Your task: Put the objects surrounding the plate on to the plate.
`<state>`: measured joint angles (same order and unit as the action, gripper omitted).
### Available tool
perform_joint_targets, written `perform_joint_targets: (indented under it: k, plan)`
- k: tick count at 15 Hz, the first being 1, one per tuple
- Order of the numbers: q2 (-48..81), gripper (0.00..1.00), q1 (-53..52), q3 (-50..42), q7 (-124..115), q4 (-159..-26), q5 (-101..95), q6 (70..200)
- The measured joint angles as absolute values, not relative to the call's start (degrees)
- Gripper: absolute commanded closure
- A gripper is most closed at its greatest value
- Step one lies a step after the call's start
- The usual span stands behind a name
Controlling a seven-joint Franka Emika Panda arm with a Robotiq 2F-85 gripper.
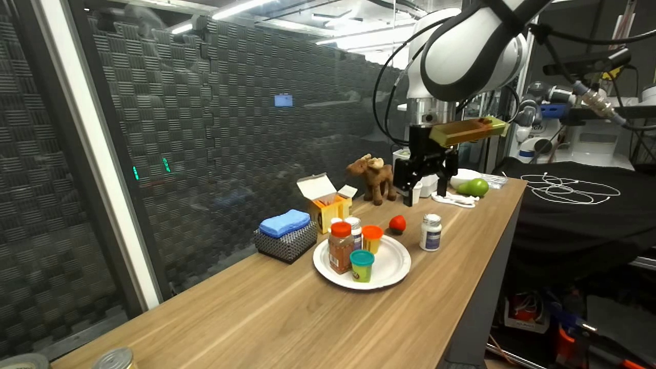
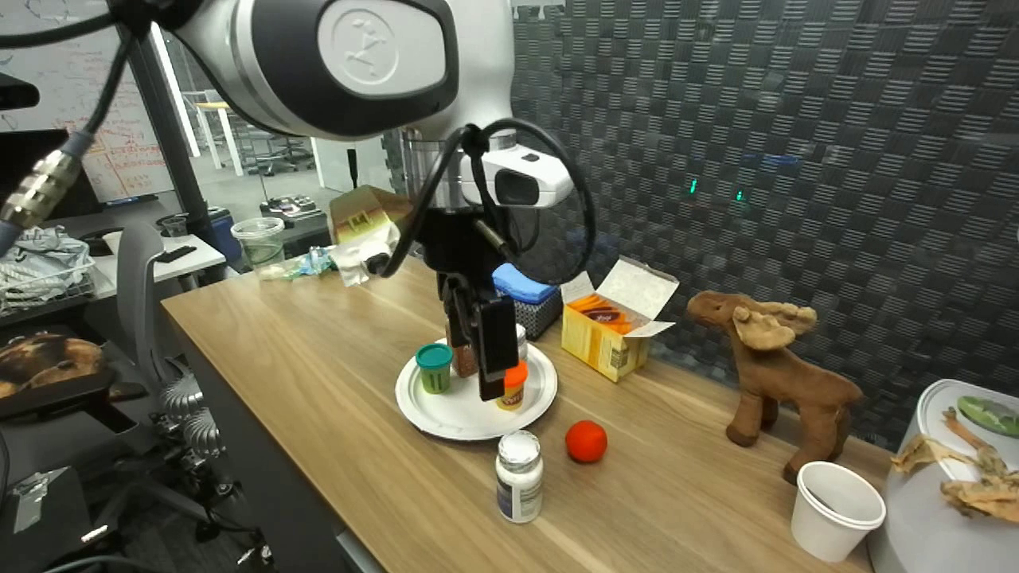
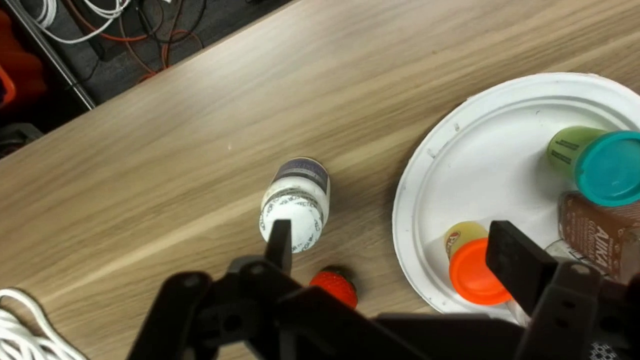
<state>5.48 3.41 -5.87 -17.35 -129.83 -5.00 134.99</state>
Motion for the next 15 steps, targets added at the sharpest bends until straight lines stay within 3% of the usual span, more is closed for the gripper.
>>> perform_joint_targets:
  k: [15]
  plan:
    - [14.23,0.0,3.71,-8.56,-29.13,-125.37,-4.12,135.59]
